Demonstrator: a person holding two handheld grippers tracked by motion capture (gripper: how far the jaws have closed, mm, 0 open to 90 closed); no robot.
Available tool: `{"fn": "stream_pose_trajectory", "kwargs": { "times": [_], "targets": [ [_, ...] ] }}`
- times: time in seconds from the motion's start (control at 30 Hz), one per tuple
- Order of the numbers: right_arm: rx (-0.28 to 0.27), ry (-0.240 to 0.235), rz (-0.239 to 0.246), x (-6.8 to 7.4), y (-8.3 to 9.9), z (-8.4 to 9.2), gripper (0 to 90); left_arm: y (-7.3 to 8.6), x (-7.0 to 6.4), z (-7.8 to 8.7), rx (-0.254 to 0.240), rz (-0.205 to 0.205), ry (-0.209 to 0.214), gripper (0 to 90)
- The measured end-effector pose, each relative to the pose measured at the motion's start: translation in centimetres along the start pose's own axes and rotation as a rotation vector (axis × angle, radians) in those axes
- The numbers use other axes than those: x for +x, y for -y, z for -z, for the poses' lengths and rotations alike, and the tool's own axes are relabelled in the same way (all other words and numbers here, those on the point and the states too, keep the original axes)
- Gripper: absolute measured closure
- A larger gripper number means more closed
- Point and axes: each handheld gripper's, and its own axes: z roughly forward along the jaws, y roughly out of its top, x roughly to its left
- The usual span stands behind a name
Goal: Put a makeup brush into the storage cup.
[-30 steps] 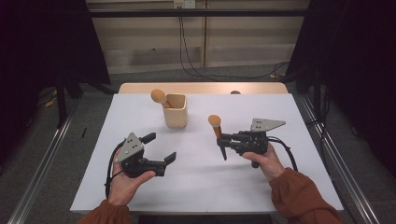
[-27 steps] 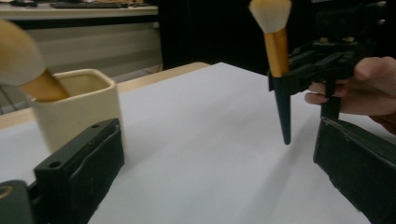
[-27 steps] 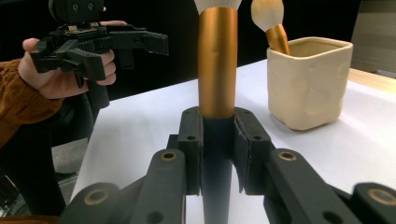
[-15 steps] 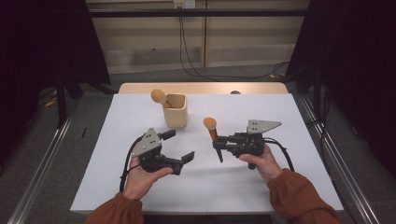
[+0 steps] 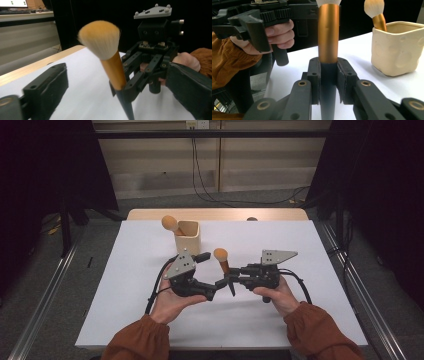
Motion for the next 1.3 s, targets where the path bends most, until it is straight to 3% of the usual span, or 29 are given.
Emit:
{"fn": "stream_pose_trajectory", "kwargs": {
  "times": [0.07, 0.13, 0.3, 0.4, 0.43, 0.6, 0.8, 1.0, 1.07, 1.17, 1.3],
  "targets": [
    [0.001, -0.003, 0.0, 0.1, 0.0, -0.1, 75.7, 0.1, 0.0, -0.3, -0.011, 0.033, 0.001, 7.6],
    [-0.001, -0.003, 0.002, 0.1, 0.0, -0.2, 75.7, 0.4, 0.0, -0.6, -0.01, 0.022, -0.005, 11.9],
    [0.004, -0.012, 0.009, 0.4, 0.0, -0.3, 75.7, 1.3, 0.2, -0.5, -0.003, 0.072, 0.0, 19.9],
    [0.004, -0.015, 0.009, 0.5, 0.1, -0.5, 75.7, 1.4, 0.7, -0.4, -0.021, 0.112, 0.007, 36.2],
    [0.007, -0.016, 0.012, 0.5, 0.1, -0.6, 75.7, 1.4, 0.8, -0.4, -0.025, 0.122, 0.004, 35.8],
    [0.009, -0.018, 0.006, 0.5, 0.2, -0.8, 75.7, 1.3, 0.9, -0.1, -0.027, 0.116, 0.016, 46.0],
    [0.015, -0.018, 0.011, 0.6, 0.3, -1.0, 75.7, 1.5, 0.9, -0.4, -0.014, 0.103, 0.022, 50.7],
    [0.011, -0.019, 0.012, 0.6, 0.3, -1.1, 75.7, 1.5, 1.0, -0.6, -0.026, 0.122, 0.031, 58.4],
    [0.009, -0.021, 0.013, 0.7, 0.3, -1.1, 75.7, 1.7, 1.0, -0.6, -0.04, 0.127, 0.012, 57.1],
    [0.005, -0.021, 0.013, 0.7, 0.3, -1.1, 75.7, 1.7, 1.1, -0.6, -0.036, 0.138, 0.024, 56.6],
    [0.006, -0.017, 0.011, 0.6, 0.4, -1.1, 75.7, 1.7, 0.9, -0.6, -0.039, 0.137, 0.037, 67.4]
  ]
}}
